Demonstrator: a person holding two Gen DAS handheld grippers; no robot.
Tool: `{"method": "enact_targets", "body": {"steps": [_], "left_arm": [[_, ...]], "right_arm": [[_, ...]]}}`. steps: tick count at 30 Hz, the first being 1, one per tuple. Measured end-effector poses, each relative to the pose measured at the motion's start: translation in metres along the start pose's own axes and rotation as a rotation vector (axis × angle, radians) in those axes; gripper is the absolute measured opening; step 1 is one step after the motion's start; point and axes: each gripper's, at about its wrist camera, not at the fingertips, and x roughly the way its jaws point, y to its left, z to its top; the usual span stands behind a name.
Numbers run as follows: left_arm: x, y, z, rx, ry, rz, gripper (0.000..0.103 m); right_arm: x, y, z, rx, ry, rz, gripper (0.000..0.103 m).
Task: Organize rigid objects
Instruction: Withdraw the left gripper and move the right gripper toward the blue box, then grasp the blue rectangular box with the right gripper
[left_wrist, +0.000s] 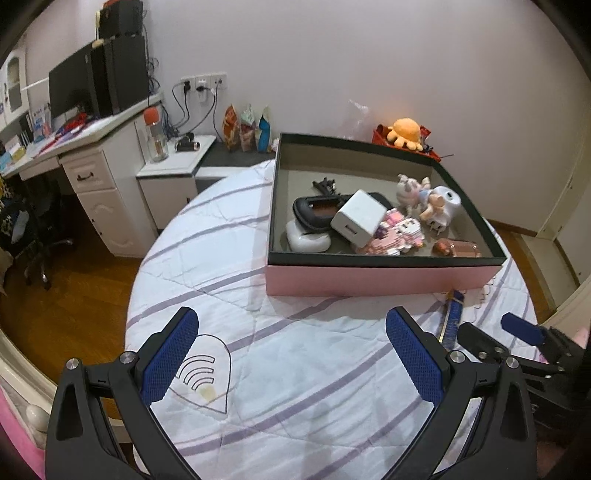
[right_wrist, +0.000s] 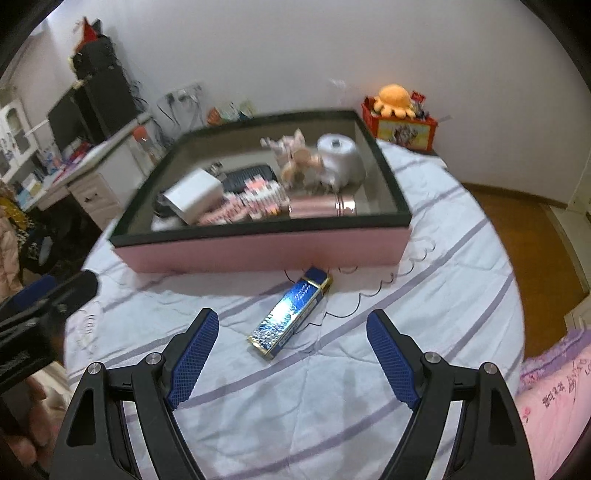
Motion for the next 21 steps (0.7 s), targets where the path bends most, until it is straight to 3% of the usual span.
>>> {"method": "enact_targets", "body": {"steps": [12, 16, 21], "left_arm": [[0.042, 0.007, 0.004, -0.001, 0.058, -0.039, 0.103], [0.047, 0.003, 0.003, 0.009, 0.067, -0.045, 0.103], [0.047, -0.001, 0.001, 0.012, 0.07, -0.05, 0.103]], "right_arm": [[0.05, 0.008, -0.001, 0.056, 0.065, -0.112, 0.083], [0.051, 0.009, 0.0, 0.049, 0.048, -0.148, 0.064], [0.05, 0.01, 0.003, 0.012, 0.04, -0.132, 0.04]]}}
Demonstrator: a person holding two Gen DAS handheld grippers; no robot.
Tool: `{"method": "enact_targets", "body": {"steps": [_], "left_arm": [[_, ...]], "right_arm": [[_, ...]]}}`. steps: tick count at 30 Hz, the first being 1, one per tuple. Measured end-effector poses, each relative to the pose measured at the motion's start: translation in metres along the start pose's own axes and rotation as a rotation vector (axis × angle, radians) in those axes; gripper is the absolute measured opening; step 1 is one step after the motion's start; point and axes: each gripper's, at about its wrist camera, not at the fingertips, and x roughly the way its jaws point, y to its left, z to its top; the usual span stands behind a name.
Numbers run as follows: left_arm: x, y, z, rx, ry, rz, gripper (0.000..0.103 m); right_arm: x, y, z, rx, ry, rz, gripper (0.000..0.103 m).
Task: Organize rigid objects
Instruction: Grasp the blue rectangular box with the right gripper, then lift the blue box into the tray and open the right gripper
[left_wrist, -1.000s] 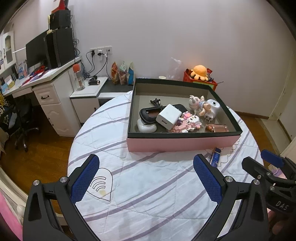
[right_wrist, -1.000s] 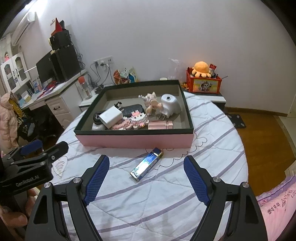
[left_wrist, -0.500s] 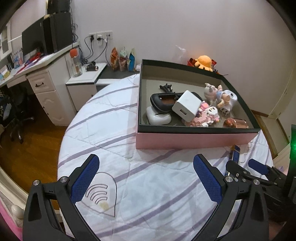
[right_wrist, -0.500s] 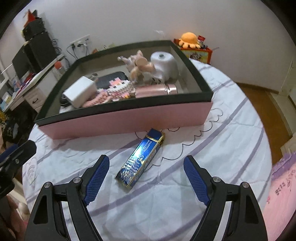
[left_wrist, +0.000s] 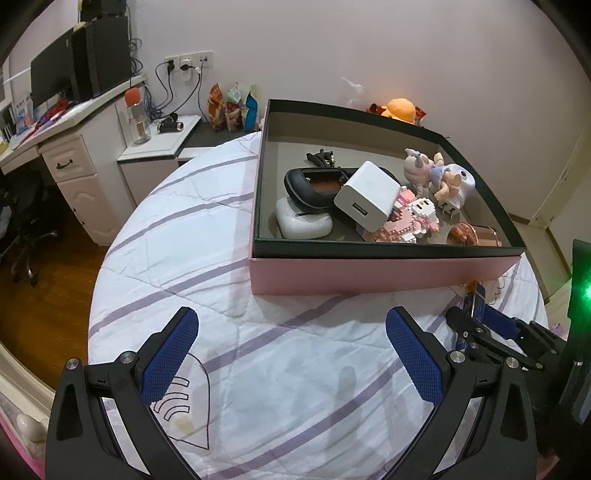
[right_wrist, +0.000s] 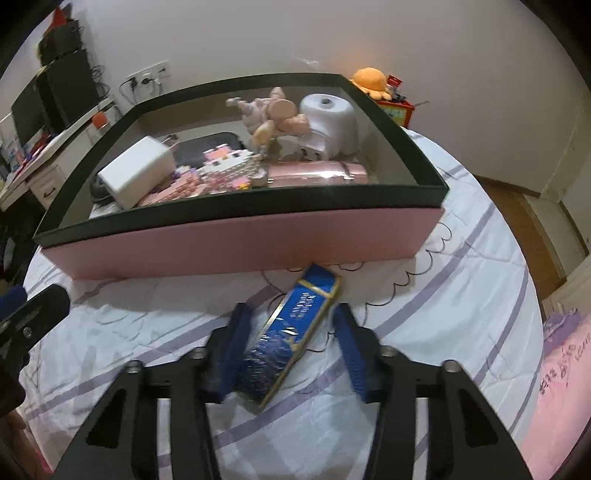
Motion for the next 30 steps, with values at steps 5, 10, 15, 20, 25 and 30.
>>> {"method": "enact_targets", "body": {"steps": [5, 10, 15, 20, 25, 30], "left_arm": [[-0.007, -0.003, -0.001, 0.009, -0.013, 0.011, 0.103], [-0.014, -0.006, -0.002, 0.017, -0.022, 0.022, 0.103], [-0.019, -0.011, -0.002, 0.033, -0.029, 0.032, 0.103], [-0.024, -0.016, 0.002, 0.04, -0.045, 0.04, 0.103], [-0.027, -0.016, 0.015, 0.033, -0.07, 0.046, 0.103], [-0.027, -0.015, 0.04, 0.025, -0.111, 0.064, 0.103]], "right_arm": [[-0.004, 0.002, -0.005, -0.023, 0.003, 0.057, 0.024], [-0.009, 0.0, -0.009, -0.031, 0.009, 0.114, 0.022], [-0.02, -0.008, -0.017, -0.038, 0.003, 0.147, 0.022], [-0.038, -0.013, -0.013, -0.043, -0.029, 0.171, 0.022], [-0.062, -0.016, 0.004, -0.05, -0.086, 0.216, 0.022], [-0.068, -0.012, 0.039, -0.064, -0.143, 0.232, 0.022]]}}
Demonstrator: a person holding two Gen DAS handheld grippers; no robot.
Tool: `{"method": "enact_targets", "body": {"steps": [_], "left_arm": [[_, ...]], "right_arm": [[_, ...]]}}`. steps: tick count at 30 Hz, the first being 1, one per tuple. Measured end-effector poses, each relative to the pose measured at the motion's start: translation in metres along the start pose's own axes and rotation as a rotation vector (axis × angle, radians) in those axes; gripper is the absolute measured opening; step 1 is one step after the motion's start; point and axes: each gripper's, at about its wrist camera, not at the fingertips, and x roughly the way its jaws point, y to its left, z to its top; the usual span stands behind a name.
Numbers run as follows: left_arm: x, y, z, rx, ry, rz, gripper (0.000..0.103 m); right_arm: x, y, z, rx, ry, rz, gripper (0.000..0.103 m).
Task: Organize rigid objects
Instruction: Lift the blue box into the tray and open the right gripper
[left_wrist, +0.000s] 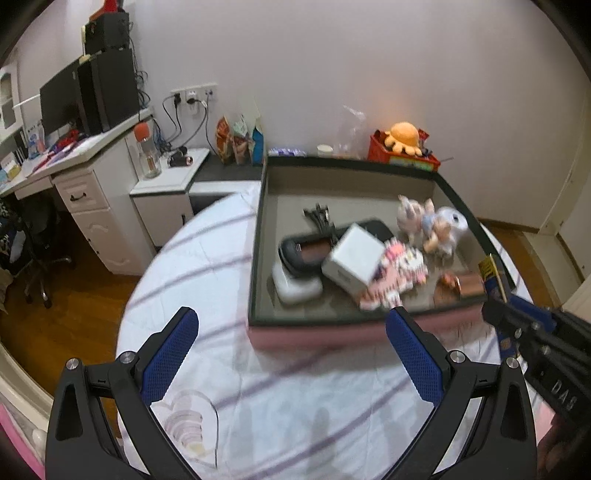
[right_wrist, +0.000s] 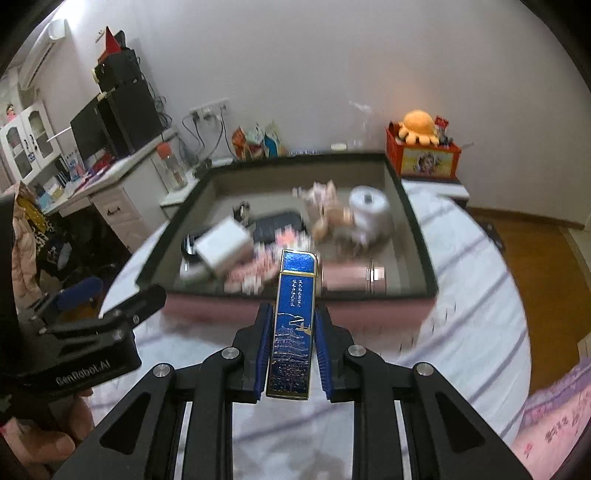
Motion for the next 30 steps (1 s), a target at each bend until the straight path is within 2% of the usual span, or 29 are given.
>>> {"method": "enact_targets", "body": {"steps": [3, 7, 15, 23, 25, 27, 28, 30], "left_arm": [[0.006, 0.003, 0.014, -0.01, -0.018, 0.018, 0.103], [0.017, 0.009, 0.022, -0.027, -0.017, 0.038, 0.103], [0.043, 0.022, 0.019, -0.053, 0.031, 0.045, 0.103], [0.048, 0.017, 0.017, -0.046, 0.037, 0.037, 0.103], [0.048, 0.017, 0.017, -0.049, 0.037, 0.038, 0.103], [0.047, 0.017, 0.017, -0.049, 0.037, 0.038, 0.103], [0.046, 0.017, 0.017, -0.05, 0.034, 0.039, 0.103], [0.043, 0.017, 0.016, -0.051, 0.03, 0.041, 0.103]], "right_arm": [[0.012, 0.002, 0.023, -0.018, -0.02, -0.004, 0.022], [0.043, 0.006, 0.046, -0.03, -0.005, 0.009, 0.022], [0.091, 0.014, 0.048, -0.054, 0.066, 0.005, 0.022], [0.101, 0.008, 0.044, -0.051, 0.086, -0.024, 0.023], [0.096, 0.008, 0.045, -0.056, 0.07, -0.033, 0.035], [0.094, 0.009, 0.045, -0.058, 0.062, -0.027, 0.056], [0.091, 0.009, 0.044, -0.06, 0.053, -0.032, 0.061], [0.087, 0.01, 0.044, -0.058, 0.041, -0.035, 0.076]]}}
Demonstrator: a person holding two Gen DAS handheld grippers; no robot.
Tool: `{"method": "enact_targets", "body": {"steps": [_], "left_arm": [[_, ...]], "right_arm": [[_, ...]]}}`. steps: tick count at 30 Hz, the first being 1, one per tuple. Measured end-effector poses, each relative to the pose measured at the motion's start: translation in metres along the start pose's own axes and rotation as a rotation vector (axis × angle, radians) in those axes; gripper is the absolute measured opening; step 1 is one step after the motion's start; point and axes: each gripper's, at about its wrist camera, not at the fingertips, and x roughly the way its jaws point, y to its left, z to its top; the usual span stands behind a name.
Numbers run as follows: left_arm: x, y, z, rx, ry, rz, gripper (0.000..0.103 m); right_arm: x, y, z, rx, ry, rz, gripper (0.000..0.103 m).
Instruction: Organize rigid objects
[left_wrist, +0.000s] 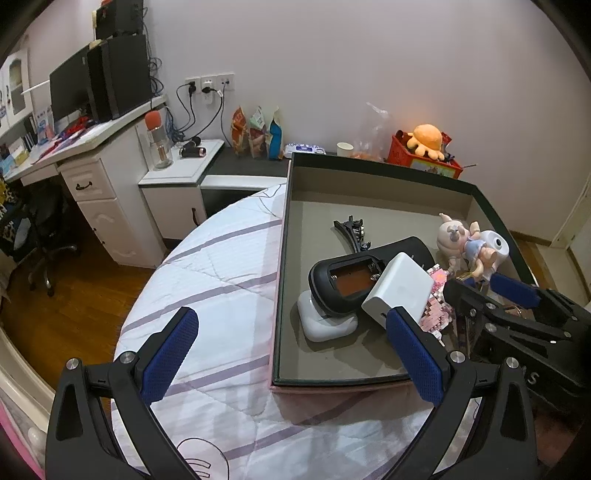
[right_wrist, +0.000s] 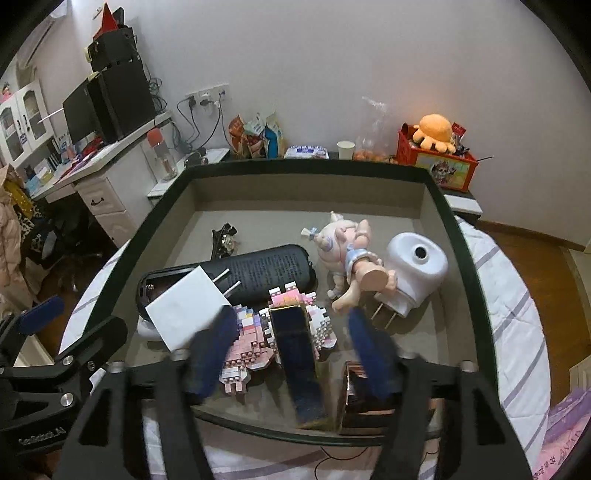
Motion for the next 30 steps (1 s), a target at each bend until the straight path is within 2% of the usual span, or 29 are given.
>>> {"method": "enact_targets", "body": {"steps": [1, 7, 10, 11, 12, 21, 30], "left_arm": [[-0.002, 0.0, 0.0, -0.001, -0.004, 0.001, 0.103], [-0.021, 0.001, -0.002, -0.005, -0.03, -0.004, 0.103], [-0.035, -0.001, -0.005, -0.001, -0.047, -0.007, 0.103], [-0.042, -0.002, -0.007, -0.002, -0.057, -0.015, 0.103], [-0.047, -0.003, -0.008, -0.001, -0.063, -0.015, 0.103], [-0.112, -0.021, -0.027, 0.041, -0.138, -0.024, 0.103], [-0.176, -0.034, -0.071, 0.07, -0.175, -0.018, 0.103]], "right_arm": [[-0.002, 0.0, 0.0, 0.002, -0.003, -0.003, 0.08], [-0.021, -0.001, -0.004, 0.008, -0.028, 0.006, 0.085], [-0.037, -0.006, -0.006, 0.04, -0.06, -0.017, 0.094], [-0.044, -0.009, -0.008, 0.055, -0.066, -0.019, 0.103], [-0.052, -0.013, -0.01, 0.067, -0.076, -0.043, 0.103], [-0.128, -0.039, -0.039, 0.141, -0.17, -0.082, 0.103], [-0.204, -0.054, -0.092, 0.187, -0.221, -0.129, 0.103]]}}
